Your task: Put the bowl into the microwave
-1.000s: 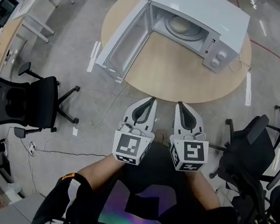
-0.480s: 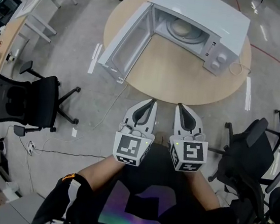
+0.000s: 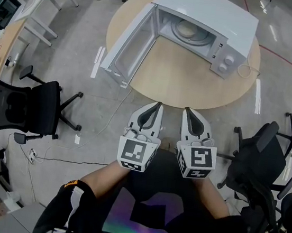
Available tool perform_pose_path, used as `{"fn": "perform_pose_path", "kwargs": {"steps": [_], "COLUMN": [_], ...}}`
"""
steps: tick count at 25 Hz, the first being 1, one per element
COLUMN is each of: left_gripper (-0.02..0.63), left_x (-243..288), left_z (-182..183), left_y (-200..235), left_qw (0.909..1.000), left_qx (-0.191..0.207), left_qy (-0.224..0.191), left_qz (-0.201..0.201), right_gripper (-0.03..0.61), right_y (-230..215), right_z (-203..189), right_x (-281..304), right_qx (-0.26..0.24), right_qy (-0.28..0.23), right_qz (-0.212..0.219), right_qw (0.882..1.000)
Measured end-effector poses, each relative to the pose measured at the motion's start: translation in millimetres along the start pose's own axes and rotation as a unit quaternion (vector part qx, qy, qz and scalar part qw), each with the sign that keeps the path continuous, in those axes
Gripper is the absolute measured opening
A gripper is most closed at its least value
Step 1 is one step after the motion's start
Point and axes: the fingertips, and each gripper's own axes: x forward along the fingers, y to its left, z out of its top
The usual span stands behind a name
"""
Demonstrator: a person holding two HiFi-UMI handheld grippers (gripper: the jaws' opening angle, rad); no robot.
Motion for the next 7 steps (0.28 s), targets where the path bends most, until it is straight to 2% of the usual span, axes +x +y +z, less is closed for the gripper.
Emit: {"fn": "perform_pose_path", "kwargs": {"steps": [7], "left_gripper": [0.046], "left_x": [0.8], "left_z": [6.0], "left_y": [-0.9], "left_qw": [1.0000], "left_qx": [0.004], "left_qy": [-0.007], "left_qz": [-0.006], "right_gripper": [0.015], "right_y": [-0.6], "right_z": [2.3], "right_x": [1.3], "right_qx": [-0.003], "right_qy": [-0.002], "right_qz": [-0.004], "right_qw": [1.000]}}
